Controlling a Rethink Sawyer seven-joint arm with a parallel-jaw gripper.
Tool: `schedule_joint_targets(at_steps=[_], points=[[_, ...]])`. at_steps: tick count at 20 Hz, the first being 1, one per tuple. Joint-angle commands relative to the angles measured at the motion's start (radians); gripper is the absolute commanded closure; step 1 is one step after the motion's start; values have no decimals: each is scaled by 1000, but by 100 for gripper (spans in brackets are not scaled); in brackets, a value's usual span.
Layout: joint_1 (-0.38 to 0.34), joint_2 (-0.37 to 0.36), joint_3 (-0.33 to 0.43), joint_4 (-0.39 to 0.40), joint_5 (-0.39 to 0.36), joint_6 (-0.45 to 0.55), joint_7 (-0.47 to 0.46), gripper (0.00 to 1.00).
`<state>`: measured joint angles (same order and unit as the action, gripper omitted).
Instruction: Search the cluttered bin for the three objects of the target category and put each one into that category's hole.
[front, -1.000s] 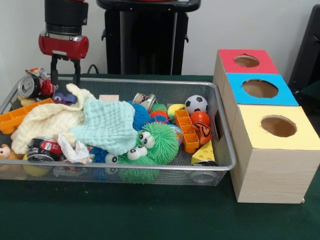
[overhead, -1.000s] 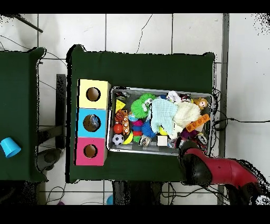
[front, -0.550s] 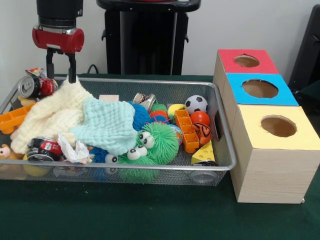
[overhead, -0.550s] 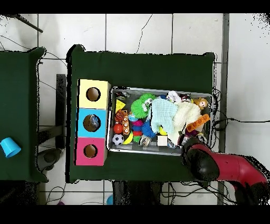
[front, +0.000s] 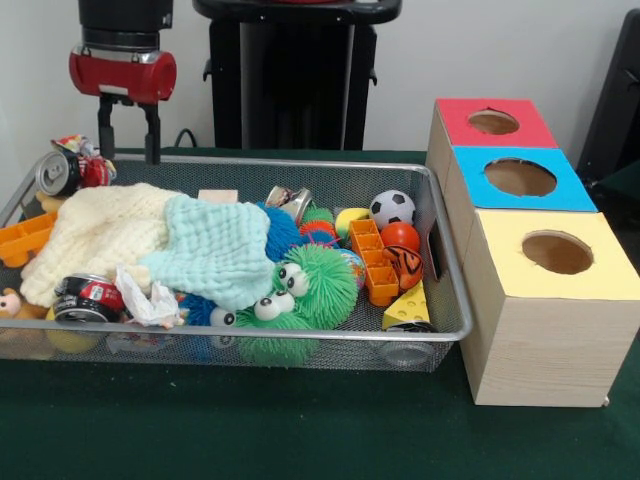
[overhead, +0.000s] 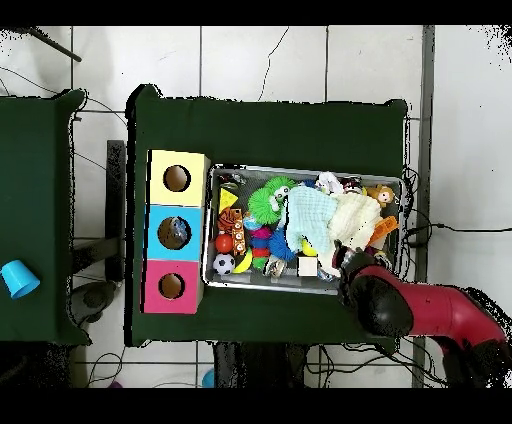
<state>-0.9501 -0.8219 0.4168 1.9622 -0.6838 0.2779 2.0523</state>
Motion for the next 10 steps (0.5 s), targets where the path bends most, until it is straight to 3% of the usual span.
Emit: schedule_joint_targets(at_steps=[1,6,10], points=[[48,3,32,36,26,60,-2,0],[73,46,-5,19,-18,12,14,0],[110,131,-87,-18,-101,-75,40,0]])
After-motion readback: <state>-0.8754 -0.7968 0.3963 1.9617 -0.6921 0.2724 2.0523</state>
